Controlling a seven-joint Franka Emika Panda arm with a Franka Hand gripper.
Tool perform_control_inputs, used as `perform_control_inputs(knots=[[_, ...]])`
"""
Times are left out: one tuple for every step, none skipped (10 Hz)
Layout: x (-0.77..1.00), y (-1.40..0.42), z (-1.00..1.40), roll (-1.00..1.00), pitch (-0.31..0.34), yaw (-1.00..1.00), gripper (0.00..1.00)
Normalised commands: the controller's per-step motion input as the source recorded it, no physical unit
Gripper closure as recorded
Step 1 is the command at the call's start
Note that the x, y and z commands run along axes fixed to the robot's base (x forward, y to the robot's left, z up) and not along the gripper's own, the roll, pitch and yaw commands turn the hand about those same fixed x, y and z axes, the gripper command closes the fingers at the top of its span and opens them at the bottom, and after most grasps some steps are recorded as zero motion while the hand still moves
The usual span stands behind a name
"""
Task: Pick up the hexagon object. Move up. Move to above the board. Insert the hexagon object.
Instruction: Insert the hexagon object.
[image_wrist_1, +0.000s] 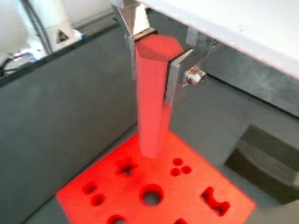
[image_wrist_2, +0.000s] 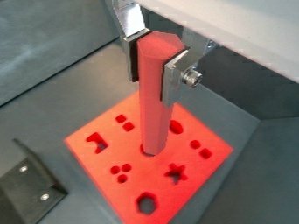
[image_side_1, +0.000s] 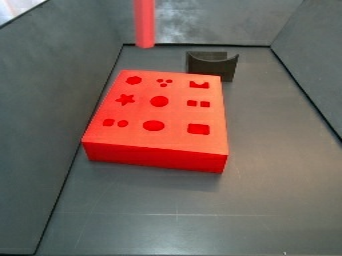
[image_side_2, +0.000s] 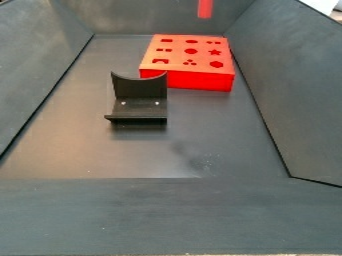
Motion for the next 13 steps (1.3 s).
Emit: perform_control_inputs(knots=[[0.00, 0.68, -0.21, -0.31, -0.340, 0.00, 1.00], [-0.25, 0.66, -0.48, -0.10, -0.306, -0.06, 1.00], [-0.45, 0.41, -0.59, 0.03, -0.287, -0.13, 1.00], [-0.53, 0.25, -0.61, 0.10, -0.270, -0.15, 1.00], [-0.45, 0.07, -0.59, 0.02, -0.316, -0.17, 1.00], [-0.33, 0.00, -0.50, 0.00, -0.373, -0.09, 1.00], [-0.08, 0.00, -0.52, 0.00, -0.296, -0.01, 1.00], [0.08, 0.00, -0.43, 0.05, -0.114, 0.00, 1.00], [0.17, 0.00, -0.45, 0.09, 0.000, 0.00, 1.00], [-0.05, 0.00, -0.43, 0.11, 0.000, -0.04, 1.00], [-0.16, 0.00, -0.36, 0.08, 0.000, 0.00, 1.00], [-0.21, 0.00, -0.19, 0.11, 0.031, 0.00, 1.00], [-0.16, 0.00, 0.00, 0.13, 0.051, -0.04, 1.00]])
